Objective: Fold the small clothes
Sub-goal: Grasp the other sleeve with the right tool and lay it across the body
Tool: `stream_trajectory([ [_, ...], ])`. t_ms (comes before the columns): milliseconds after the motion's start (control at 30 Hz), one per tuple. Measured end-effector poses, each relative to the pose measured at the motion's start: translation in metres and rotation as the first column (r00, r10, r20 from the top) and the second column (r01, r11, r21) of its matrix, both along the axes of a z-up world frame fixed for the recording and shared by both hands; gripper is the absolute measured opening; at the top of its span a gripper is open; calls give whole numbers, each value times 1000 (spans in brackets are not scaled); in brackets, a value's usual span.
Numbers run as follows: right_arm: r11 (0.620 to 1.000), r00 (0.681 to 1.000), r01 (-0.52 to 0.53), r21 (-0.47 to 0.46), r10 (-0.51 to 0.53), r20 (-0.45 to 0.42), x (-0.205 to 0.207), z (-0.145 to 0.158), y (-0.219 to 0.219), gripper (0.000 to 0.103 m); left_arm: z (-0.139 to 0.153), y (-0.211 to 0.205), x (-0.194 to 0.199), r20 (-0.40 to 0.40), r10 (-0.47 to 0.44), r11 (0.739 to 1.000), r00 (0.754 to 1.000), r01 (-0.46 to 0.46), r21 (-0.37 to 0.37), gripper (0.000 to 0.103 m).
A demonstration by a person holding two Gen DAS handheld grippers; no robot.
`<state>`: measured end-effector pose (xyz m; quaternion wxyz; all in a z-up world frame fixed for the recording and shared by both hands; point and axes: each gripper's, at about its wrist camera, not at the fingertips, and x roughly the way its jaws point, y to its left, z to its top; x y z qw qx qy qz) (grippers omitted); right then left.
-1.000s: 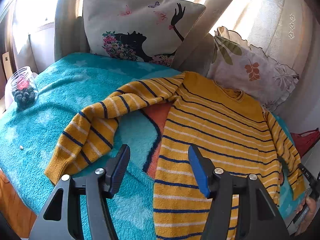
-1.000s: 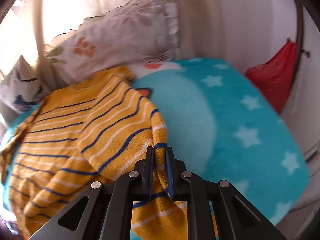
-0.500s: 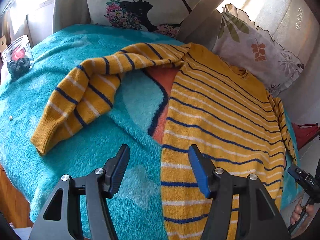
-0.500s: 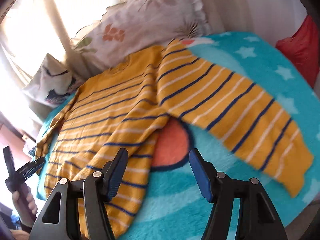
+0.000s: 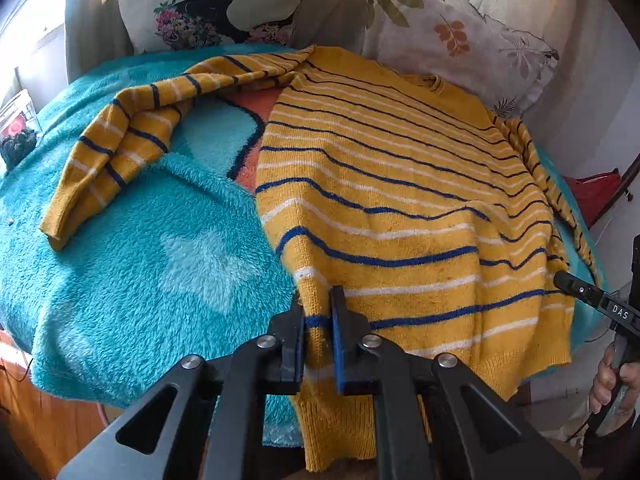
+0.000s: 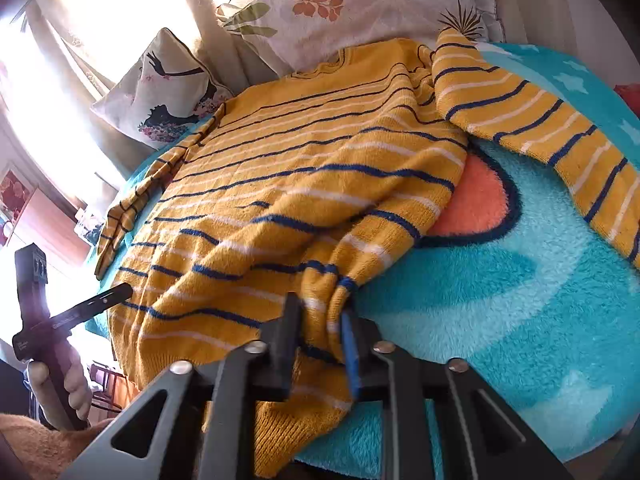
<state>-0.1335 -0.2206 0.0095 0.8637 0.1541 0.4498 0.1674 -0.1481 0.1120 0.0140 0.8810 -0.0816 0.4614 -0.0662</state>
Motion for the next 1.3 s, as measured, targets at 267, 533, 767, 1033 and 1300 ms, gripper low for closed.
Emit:
stream_trajectory([
  [267, 996, 997, 81, -31, -81, -10, -40, 13, -53, 9, 13, 26, -19, -20, 15, 1000, 1000, -16, -21, 10],
  [533, 890, 927, 367, 271, -375, -20, -24, 1, -130, 61, 31, 58, -15, 44, 112, 987, 993, -106, -123, 40],
  [767, 722, 823, 546, 424, -557, -112, 18, -19, -171, 62, 47, 47, 8, 87, 91, 982, 992, -75, -171, 42],
  [1033, 602, 653, 709, 366, -758, -18, 28, 8, -237, 5, 52, 42, 35, 102, 81, 977, 991, -59, -206, 42],
  [1300, 588, 565, 786, 190, -808, 166, 55, 87, -269, 5, 36, 75, 48, 65, 145, 962, 987, -125, -244, 42],
])
